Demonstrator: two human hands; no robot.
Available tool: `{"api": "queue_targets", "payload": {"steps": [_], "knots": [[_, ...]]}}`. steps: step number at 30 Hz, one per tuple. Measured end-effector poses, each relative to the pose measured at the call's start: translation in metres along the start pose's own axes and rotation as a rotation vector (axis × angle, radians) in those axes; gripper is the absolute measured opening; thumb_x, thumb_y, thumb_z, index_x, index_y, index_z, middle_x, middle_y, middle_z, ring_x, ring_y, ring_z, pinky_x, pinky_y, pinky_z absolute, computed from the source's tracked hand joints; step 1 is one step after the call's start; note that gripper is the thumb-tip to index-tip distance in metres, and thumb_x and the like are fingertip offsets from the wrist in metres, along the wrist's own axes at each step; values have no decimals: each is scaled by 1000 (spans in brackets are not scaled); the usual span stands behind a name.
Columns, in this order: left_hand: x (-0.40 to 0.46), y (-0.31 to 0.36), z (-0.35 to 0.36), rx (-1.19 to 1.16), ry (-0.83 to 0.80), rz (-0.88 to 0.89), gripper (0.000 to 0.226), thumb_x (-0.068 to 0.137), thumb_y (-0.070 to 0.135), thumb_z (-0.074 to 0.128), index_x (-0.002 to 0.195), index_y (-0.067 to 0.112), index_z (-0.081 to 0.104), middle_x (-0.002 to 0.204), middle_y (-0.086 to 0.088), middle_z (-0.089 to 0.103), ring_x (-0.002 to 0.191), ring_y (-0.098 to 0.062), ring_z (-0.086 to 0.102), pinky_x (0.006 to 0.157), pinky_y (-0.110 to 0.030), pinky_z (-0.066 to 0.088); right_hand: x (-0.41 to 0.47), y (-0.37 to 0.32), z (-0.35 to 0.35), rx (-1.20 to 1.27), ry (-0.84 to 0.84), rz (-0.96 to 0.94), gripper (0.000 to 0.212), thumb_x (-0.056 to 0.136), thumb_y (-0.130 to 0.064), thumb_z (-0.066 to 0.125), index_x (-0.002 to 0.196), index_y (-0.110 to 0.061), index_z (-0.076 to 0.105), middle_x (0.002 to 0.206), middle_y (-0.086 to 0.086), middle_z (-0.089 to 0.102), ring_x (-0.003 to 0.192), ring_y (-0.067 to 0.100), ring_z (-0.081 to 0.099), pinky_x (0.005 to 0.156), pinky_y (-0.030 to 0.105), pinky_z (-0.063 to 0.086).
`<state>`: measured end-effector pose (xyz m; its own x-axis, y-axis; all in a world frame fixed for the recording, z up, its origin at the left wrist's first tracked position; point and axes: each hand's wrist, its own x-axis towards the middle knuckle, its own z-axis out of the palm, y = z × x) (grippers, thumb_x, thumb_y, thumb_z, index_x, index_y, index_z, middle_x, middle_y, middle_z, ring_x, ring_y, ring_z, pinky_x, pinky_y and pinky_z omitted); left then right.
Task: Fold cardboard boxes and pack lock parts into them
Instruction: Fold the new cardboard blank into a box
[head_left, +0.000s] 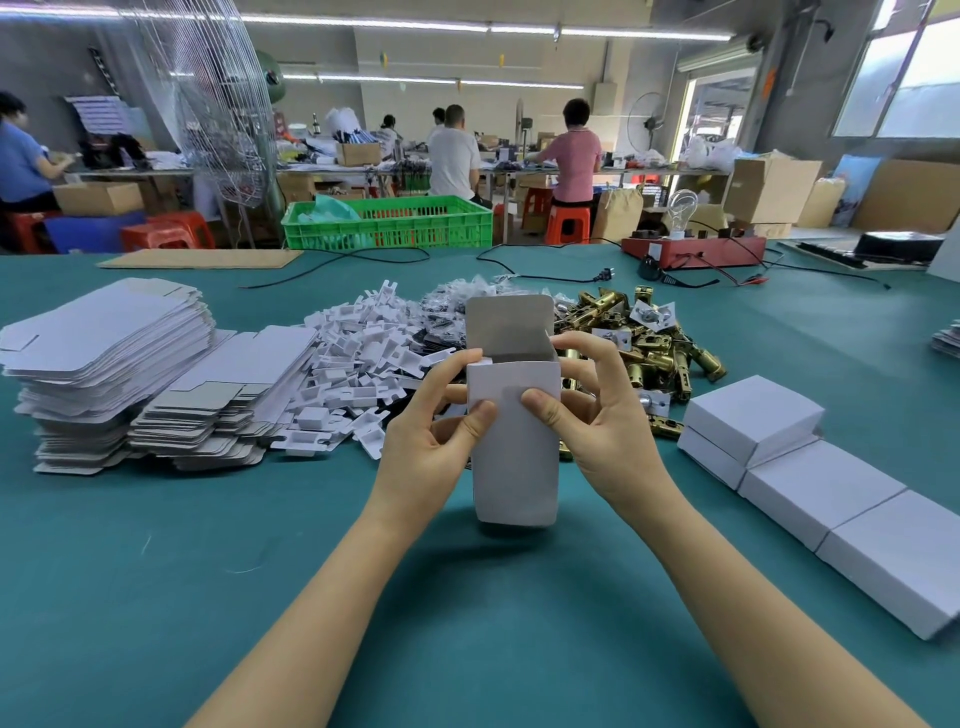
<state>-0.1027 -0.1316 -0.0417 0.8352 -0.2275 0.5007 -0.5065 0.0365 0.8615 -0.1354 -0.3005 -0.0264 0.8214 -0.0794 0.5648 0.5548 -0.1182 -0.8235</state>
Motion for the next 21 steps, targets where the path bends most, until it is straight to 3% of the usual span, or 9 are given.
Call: {"api": "queue_targets", "payload": {"steps": [4, 10, 15, 21], "knots": [[0, 0, 0, 23, 2, -8, 37, 84, 37, 62, 118, 49, 55, 96, 8, 68, 74, -11, 68, 66, -36, 60, -1, 2, 0, -18, 2, 7, 36, 87, -16, 68, 110, -40, 53, 107, -5, 67, 87, 32, 68, 70, 58, 55], [-1, 1, 1, 58, 6, -3, 37, 84, 39, 61, 118, 52, 54, 103, 0, 68, 79, -11, 69, 68, -33, 60, 0, 3, -1, -47, 1, 27, 28, 89, -18, 67, 105, -38, 55, 105, -11, 65, 83, 26, 68, 66, 54, 57], [-1, 2, 1, 72, 2, -1, 38, 85, 39, 61, 113, 63, 54, 102, 2, 69, 80, -11, 69, 68, -37, 59, -1, 1, -2, -52, -7, 32, 25, 88, -19, 67, 105, -32, 53, 101, -13, 65, 82, 36, 66, 62, 62, 52], [-1, 2, 3, 62, 6, 1, 39, 83, 41, 62, 112, 66, 54, 97, 7, 71, 84, -11, 69, 73, -37, 58, 0, -9, 0, -86, -10, 14, 25, 89, -14, 67, 99, -32, 53, 145, -20, 40, 93, 22, 67, 72, 55, 55]]}}
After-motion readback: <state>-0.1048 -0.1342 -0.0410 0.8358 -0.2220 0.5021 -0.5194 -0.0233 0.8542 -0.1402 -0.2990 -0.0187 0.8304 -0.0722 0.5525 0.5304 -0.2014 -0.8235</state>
